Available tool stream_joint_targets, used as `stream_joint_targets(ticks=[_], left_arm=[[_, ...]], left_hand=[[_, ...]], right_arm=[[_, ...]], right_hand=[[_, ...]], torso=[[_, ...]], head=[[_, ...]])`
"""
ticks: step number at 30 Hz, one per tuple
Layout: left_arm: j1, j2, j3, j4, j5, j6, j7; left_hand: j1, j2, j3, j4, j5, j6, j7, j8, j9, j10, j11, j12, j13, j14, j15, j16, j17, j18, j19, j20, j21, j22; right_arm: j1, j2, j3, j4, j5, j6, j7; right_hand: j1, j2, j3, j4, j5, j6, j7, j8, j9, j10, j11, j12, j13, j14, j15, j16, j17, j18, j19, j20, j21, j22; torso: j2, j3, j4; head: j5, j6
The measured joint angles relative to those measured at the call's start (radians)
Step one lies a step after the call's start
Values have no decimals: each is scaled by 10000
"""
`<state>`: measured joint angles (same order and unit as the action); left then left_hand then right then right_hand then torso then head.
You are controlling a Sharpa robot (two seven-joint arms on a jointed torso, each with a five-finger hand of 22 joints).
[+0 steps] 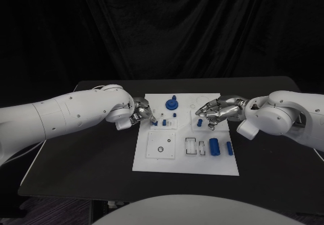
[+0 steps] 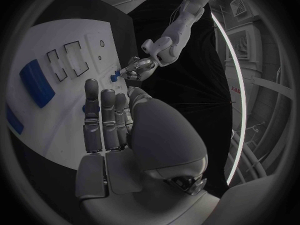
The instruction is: Assemble the parts on the task board
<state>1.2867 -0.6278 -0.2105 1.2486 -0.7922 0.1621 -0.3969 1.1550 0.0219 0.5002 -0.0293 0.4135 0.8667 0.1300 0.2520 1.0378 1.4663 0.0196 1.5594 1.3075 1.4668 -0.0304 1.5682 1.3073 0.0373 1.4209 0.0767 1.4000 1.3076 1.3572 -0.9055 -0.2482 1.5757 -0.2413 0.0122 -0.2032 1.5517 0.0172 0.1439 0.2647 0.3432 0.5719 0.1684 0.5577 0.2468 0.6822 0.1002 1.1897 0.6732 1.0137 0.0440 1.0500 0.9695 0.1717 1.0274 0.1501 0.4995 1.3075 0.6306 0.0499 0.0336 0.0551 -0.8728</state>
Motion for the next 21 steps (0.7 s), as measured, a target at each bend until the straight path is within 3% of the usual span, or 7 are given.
stream_joint_targets(ticks=[3, 4, 9, 13, 21], left_arm=[[-3, 0, 5, -4, 0, 6, 0], [-3, 0, 8, -6, 0, 9, 1], [-29, 14, 8, -5, -1, 22, 3], [-52, 15, 1, -33, -5, 61, -6], [-66, 17, -2, -78, -6, 169, -35]], left_hand=[[-53, 53, -30, 31, -718, -2, -70, -14, 10, 0, 0, -39, 0, 0, 0, 0, 0, 0, 0, 0, -47, 0], [-67, 67, -113, 112, -920, 154, -226, -84, 18, 0, 0, -39, 0, 0, 0, 0, 0, 0, 0, 0, -46, 0], [-162, 156, -434, 432, -1631, 393, -467, -233, 6, 6, -68, -39, 0, -26, -45, 0, 0, 0, 0, 0, -84, -1], [-311, 115, -787, 685, -1988, 533, -607, -398, -174, 6, -68, -39, 0, 1, -73, 0, 0, 0, 0, 0, -143, -1], [-667, 28, -1747, 1358, -2607, 627, -479, -858, -685, 6, -68, -77, 0, 1, -73, 0, 0, 0, 0, 1, -181, -1]], right_arm=[[-1, 9, 0, -7, 0, 15, -7], [-1, 10, 0, -9, 0, 24, -10], [-3, 12, -3, -15, 0, 57, -27], [-4, 12, -3, -16, 0, 80, -43], [-5, 7, 0, -16, 0, 131, -88]], right_hand=[[0, 0, 0, 0, 0, 0, 0, 0, -2, 0, 0, 0, -1, 0, 0, 0, 0, 0, 0, 0, 0, 0], [0, 0, 0, 0, 0, 0, 0, 0, -2, 0, 0, 0, -1, 0, 0, 0, 0, 1, 0, 0, 0, 0], [0, 0, -1, 0, 0, 0, 0, 0, -1, 0, 0, 0, 0, 0, 0, 0, -5, 0, 0, 0, 0, 0], [0, 0, 0, 0, 0, 0, 0, 0, -1, 0, 0, 0, 0, 0, 0, 0, -10, 1, 0, 0, 0, -1], [0, 0, 29, -29, -1, 0, 0, 38, -22, 0, 0, 0, -11, 0, 0, 0, -15, 0, 0, 0, 0, -1]], torso=[[-3, 0, -1], [-5, 1, -1], [-4, 2, -3], [-2, 3, -3], [-1, 7, -3]], head=[[9, 0], [10, 0], [11, 0], [1, 0], [-48, 0]])
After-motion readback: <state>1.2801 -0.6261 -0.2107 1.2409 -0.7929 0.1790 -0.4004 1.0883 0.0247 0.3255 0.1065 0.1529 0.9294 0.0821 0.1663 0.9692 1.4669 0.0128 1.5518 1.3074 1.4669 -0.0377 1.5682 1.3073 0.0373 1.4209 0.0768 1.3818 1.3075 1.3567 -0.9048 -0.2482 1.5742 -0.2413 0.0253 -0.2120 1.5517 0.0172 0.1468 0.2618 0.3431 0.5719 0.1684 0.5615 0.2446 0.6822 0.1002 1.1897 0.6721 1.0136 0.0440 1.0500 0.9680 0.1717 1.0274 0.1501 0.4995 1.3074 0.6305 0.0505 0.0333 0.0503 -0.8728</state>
